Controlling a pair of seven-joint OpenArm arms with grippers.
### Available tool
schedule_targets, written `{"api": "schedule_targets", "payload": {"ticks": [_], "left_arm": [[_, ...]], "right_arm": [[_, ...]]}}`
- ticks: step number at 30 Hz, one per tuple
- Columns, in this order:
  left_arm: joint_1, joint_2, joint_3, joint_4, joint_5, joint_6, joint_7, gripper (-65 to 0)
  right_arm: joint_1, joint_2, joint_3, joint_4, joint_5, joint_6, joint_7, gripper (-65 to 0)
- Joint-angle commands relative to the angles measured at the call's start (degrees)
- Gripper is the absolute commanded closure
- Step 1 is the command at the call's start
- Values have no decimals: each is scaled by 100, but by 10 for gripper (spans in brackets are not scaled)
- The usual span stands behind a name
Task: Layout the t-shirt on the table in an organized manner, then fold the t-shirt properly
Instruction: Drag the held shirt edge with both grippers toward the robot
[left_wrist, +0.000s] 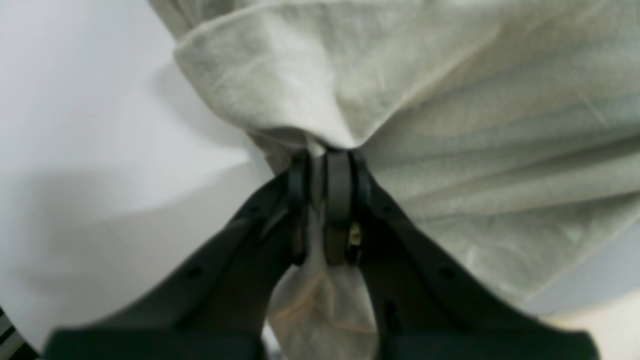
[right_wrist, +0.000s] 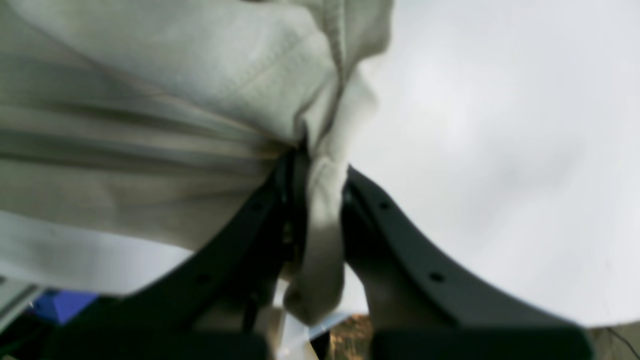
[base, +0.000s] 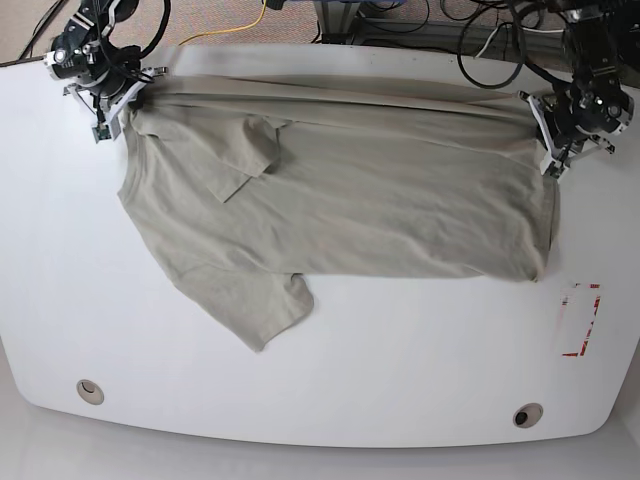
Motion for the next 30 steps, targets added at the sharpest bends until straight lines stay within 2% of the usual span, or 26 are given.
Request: {"api": "schedule_targets", "payload": {"ticks": [1, 9, 12, 15, 21, 23, 26, 30], "left_arm": [[184, -50, -39, 255, 200, 40, 202, -18], [404, 3, -47, 369, 191, 40, 202, -18], [404, 3, -47, 369, 200, 40, 202, -49], [404, 3, -47, 378, 191, 40, 202, -115], [413, 3, -47, 589, 191, 40, 202, -274], [413, 3, -47, 712, 191, 40, 281, -310], [413, 3, -56, 906, 173, 40, 536, -347], [378, 3, -56, 1204, 156, 40, 809, -356]], "right_arm": [[-167, 90, 72, 314, -157, -53, -32, 0], [-369, 72, 72, 393, -157, -53, -32, -2], [-369, 63, 72, 393, -157, -53, -32, -21], [-360, 63, 72, 393, -157, -53, -32, -103], [-378, 63, 81, 420, -157, -53, -32, -355], [-386, 63, 81, 516, -157, -53, -32, -411], [-413, 54, 90, 736, -157, -53, -58, -449], [-466, -33, 90, 1000, -157, -53, -58, -452]]}}
